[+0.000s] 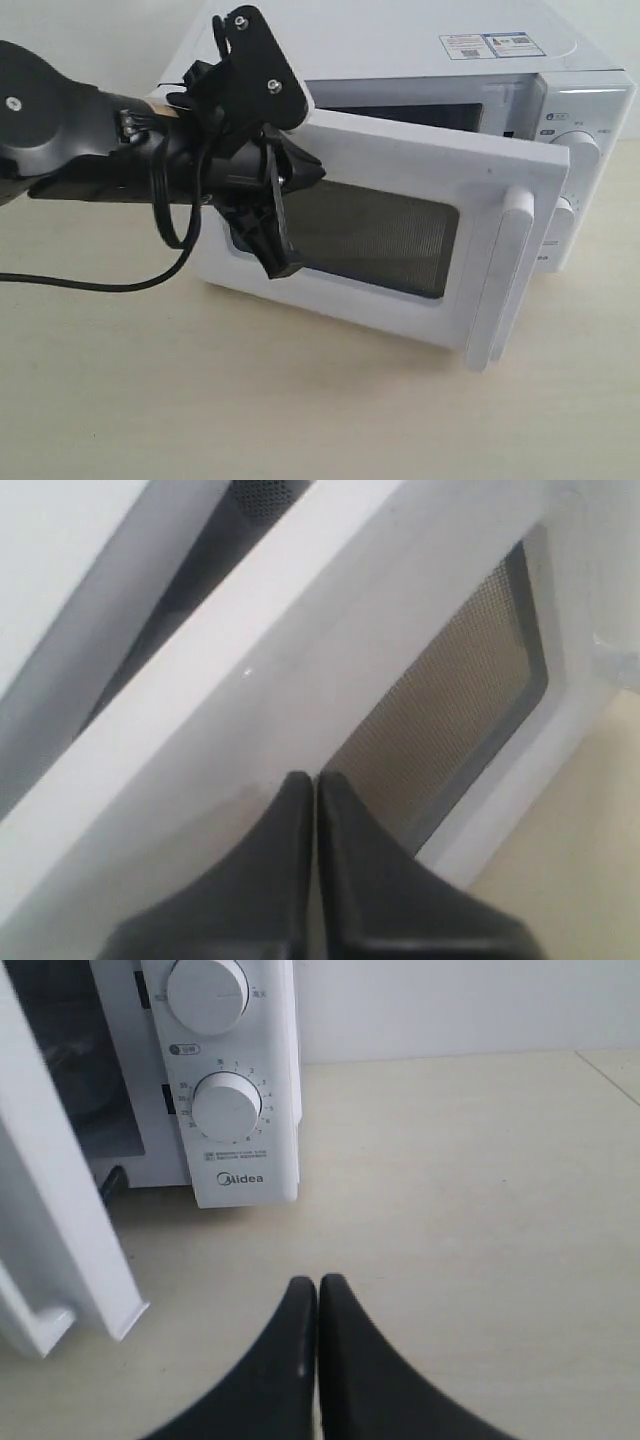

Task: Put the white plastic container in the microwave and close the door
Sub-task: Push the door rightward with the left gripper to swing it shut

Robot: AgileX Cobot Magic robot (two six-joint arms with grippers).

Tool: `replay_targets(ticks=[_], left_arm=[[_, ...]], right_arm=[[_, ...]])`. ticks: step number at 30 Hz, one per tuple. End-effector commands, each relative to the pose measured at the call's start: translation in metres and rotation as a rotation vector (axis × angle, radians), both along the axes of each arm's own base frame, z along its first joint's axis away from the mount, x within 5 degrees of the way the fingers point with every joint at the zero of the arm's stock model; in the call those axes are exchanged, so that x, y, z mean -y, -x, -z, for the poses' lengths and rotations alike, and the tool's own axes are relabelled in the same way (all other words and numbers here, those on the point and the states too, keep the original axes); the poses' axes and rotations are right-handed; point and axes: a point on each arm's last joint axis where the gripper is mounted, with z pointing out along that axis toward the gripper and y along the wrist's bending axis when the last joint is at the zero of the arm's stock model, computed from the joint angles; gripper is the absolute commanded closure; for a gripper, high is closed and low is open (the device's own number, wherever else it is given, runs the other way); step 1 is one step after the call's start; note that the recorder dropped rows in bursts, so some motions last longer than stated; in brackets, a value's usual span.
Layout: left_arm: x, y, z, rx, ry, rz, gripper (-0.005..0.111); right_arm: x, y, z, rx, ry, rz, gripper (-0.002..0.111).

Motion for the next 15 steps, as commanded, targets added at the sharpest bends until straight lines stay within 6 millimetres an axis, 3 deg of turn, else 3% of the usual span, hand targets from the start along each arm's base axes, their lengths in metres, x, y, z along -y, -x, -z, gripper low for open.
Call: replay_targets(ticks=[1,15], left_arm=[[0.0071,-0.0108,0.0023,0.019,0.011,-0.022,0.103],[0.0092,-0.0164,0.0049,0.033,0.004,-0.031,0.103]], right_arm=[[0.0002,0.0002,-0.0011,0.011,0.007,0.001,0.108],[0.0002,0.0002,-0.0011,0.011,0.007,0.001,0.108]])
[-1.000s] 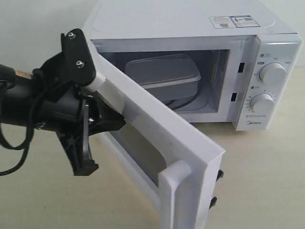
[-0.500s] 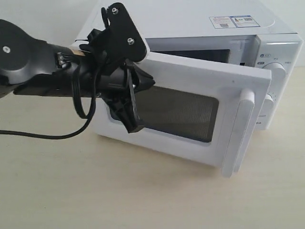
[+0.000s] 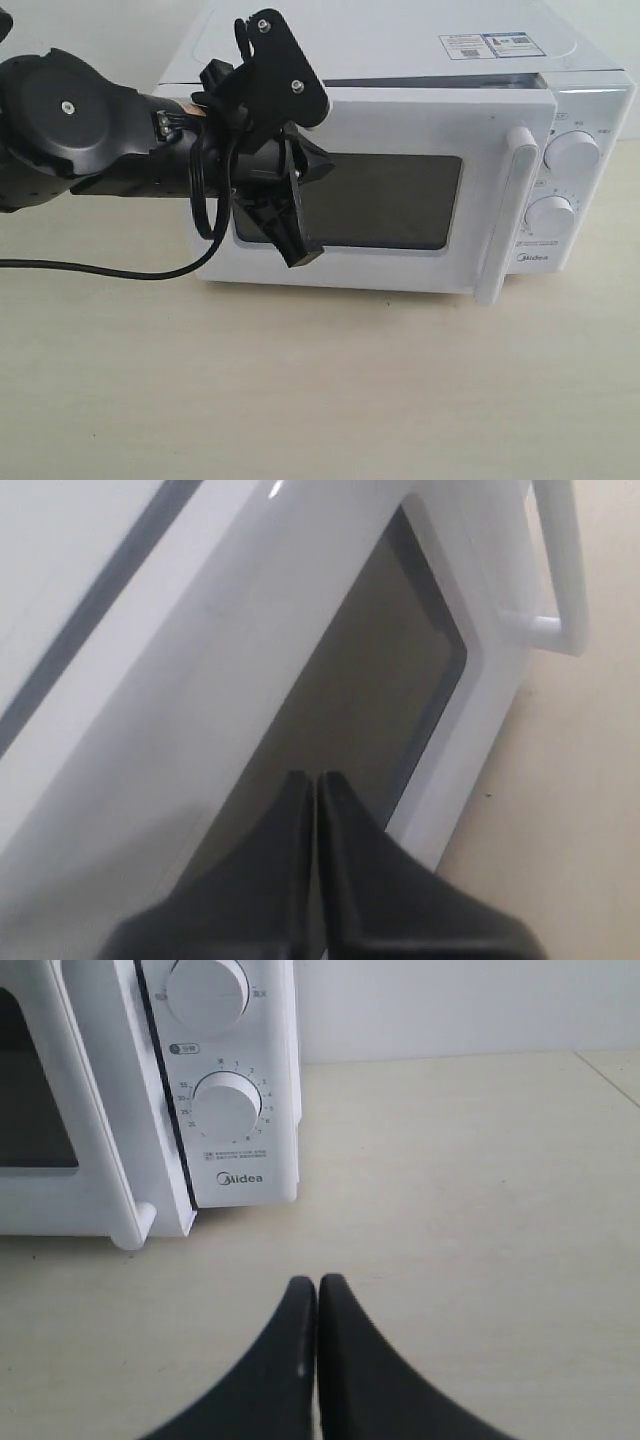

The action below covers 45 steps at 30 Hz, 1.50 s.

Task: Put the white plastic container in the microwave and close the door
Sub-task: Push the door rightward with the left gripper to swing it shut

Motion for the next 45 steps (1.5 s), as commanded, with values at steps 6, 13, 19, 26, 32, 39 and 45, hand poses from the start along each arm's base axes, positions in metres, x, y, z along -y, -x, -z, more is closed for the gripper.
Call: replay_targets(ticks=[6,13,19,26,32,39,45], left_arm=[[0.002,0.0,-0.001,-0.002,0.005,0.004,0.103],[0.002,0.006,-0.005,-0.034,0.006,0.039,0.103],[0.0,0.021,-0.019,-0.088,0.037,0.086,0.103],[-0.005,0.044,-0.038,-0.198,0.107,0.126,0.103],[-0.013,0.06,-0.043,-0.212,0.126,0.136,0.103],[-0.028,0.076,-0.029,-0.258,0.224,0.015,0.103],[-0.042,0.086,-0.012,-0.245,0.23,-0.055,0.103]], right_arm=[[0.0,0.0,-0.001,0.011,0.007,0.001,0.108],[0.0,0.0,-0.001,0.011,0.007,0.001,0.108],[0.0,0.0,-0.001,0.011,0.007,0.001,0.108],[0.0,0.0,-0.001,0.011,0.007,0.001,0.108],[0.0,0.0,-0.001,0.011,0.007,0.001,0.108],[0.0,0.0,-0.001,0.011,0.007,0.001,0.108],[0.001,-0.001,-0.009,0.091,0.09,-0.008,0.108]])
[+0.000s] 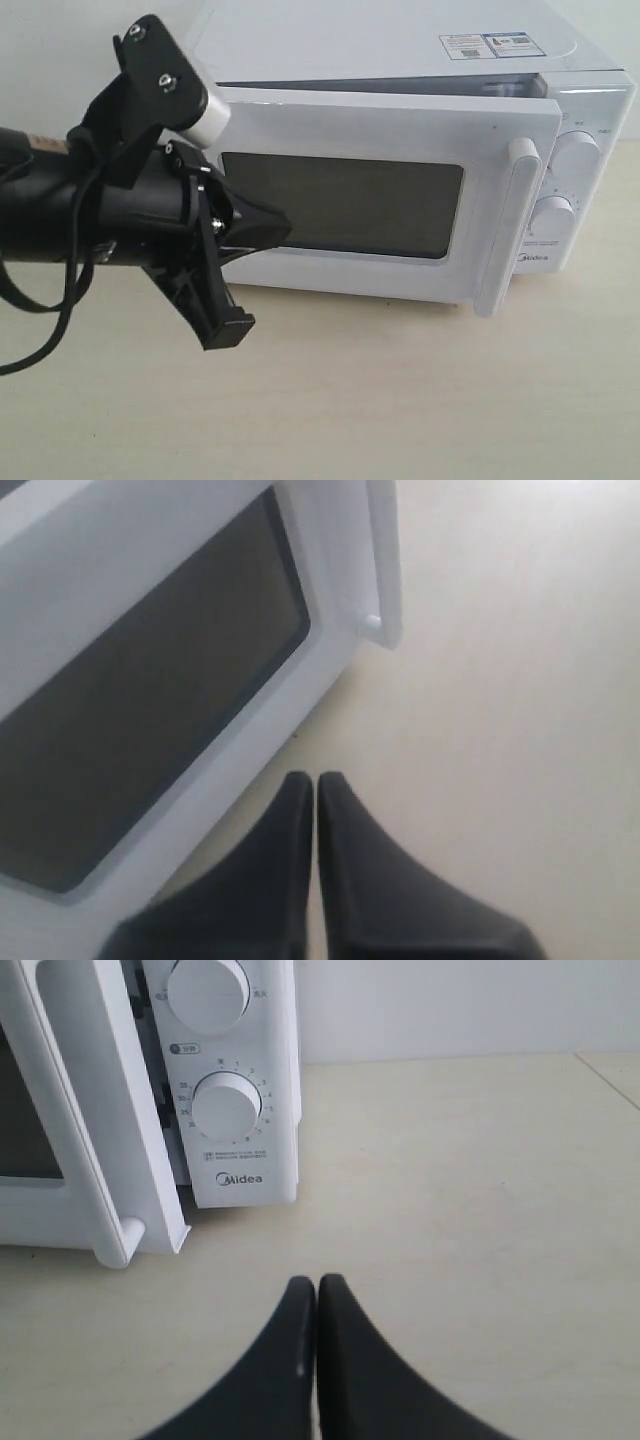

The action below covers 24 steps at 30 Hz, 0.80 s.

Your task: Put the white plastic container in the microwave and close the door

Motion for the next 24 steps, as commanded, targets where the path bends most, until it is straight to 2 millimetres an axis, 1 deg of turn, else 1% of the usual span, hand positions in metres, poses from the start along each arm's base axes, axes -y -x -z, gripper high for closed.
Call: replay_targets(ticks=[1,3,6,8,9,12,13,14,15,16,17,18,19,22,24], left_arm=[[-0.008,0.007,0.01,-0.003,0.015,-0.056,0.103],[-0.009,0.009,0.012,-0.013,0.026,-0.069,0.103],[-0.009,0.01,0.013,-0.05,0.059,-0.082,0.103],[-0.008,0.011,0.013,-0.07,0.081,-0.091,0.103],[-0.008,0.011,0.013,-0.081,0.094,-0.097,0.103],[-0.008,0.011,0.013,-0.081,0.094,-0.097,0.103],[-0.008,0.011,0.013,-0.079,0.094,-0.098,0.103],[-0.007,0.011,0.013,-0.086,0.103,-0.104,0.103],[-0.008,0.012,0.011,-0.093,0.122,-0.109,0.103],[-0.008,0.013,0.009,-0.094,0.13,-0.109,0.103],[-0.009,0.017,0.003,-0.083,0.145,-0.102,0.103],[-0.011,0.019,0.0,-0.074,0.153,-0.097,0.103],[-0.015,0.025,-0.006,-0.056,0.182,-0.105,0.103],[-0.024,0.039,-0.02,-0.011,0.24,-0.109,0.103],[-0.029,0.047,-0.03,0.015,0.281,-0.111,0.103]], right_arm=[[0.0,-0.002,-0.013,0.133,0.104,-0.015,0.108],[-0.002,-0.003,-0.023,0.239,0.122,-0.033,0.108],[-0.007,0.0,-0.047,0.514,0.144,-0.08,0.108],[-0.011,0.006,-0.064,0.717,0.139,-0.115,0.108],[-0.015,0.013,-0.076,0.87,0.136,-0.144,0.108],[-0.018,0.024,-0.089,1.056,0.149,-0.178,0.108],[-0.02,0.031,-0.094,1.153,0.155,-0.196,0.108],[-0.021,0.033,-0.096,1.191,0.143,-0.208,0.108],[-0.022,0.04,-0.101,1.278,0.048,-0.264,0.108],[-0.023,0.044,-0.103,1.324,-0.01,-0.303,0.108],[-0.023,0.053,-0.107,1.424,-0.084,-0.341,0.108],[-0.023,0.054,-0.108,1.439,-0.084,-0.344,0.108],[-0.024,0.056,-0.12,1.433,-0.093,-0.361,0.108],[-0.029,0.054,-0.156,1.227,-0.079,-0.377,0.108],[-0.032,0.046,-0.177,1.09,-0.112,-0.407,0.108]])
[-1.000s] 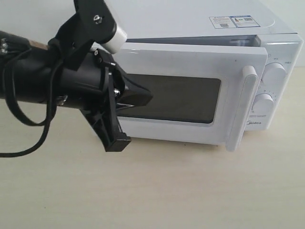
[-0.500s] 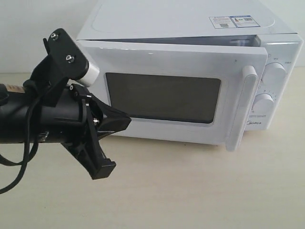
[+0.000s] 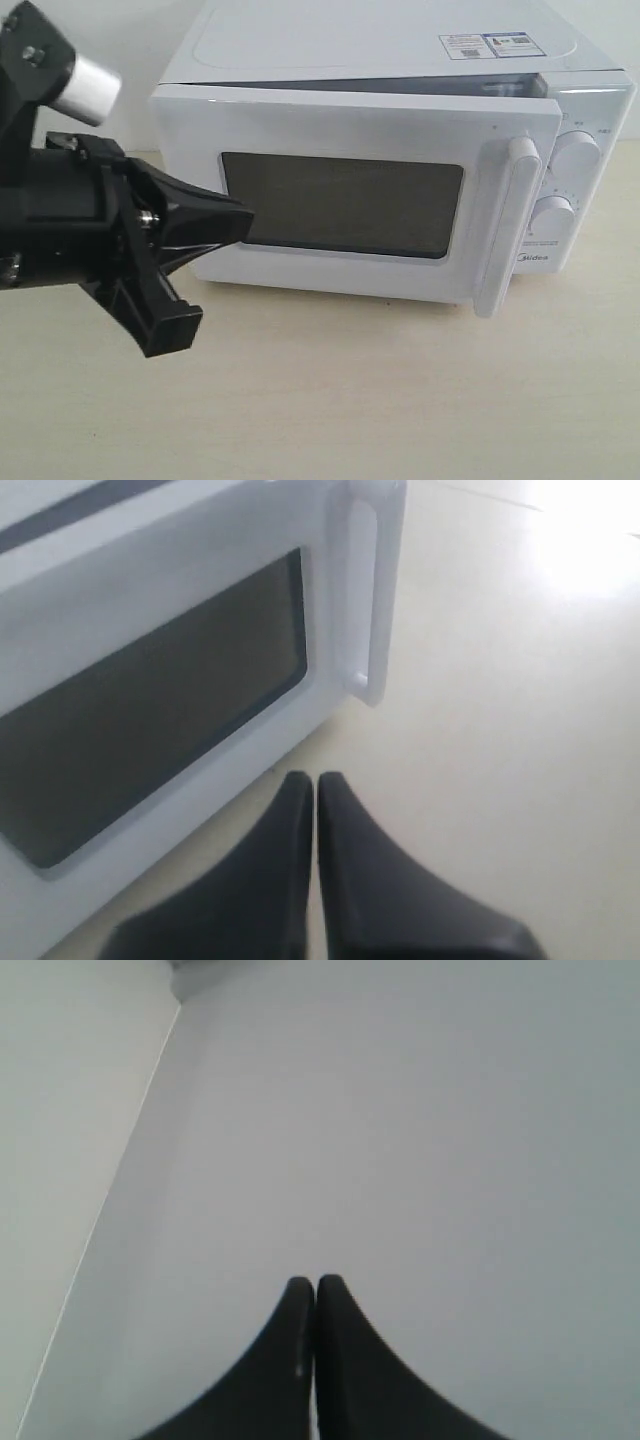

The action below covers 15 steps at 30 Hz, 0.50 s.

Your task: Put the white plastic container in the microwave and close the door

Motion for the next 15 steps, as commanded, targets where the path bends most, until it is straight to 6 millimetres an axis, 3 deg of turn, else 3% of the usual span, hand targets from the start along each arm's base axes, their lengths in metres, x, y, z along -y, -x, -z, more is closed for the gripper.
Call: replay_targets(ticks=[1,6,15], left_arm=[[-0.008,0.015,-0.016,0.033,0.084,-0.008,0.103],[-0.016,0.03,-0.031,0.087,0.124,0.009,0.103],[-0.023,0.042,-0.032,0.109,0.138,0.023,0.103]], right_arm=[[-0.006,-0.016,-0.033,-0.262,0.031,-0.076,0.108],[-0.009,-0.036,-0.037,-0.374,0.039,-0.133,0.108],[-0.009,-0.037,-0.037,-0.382,0.036,-0.129,0.108]])
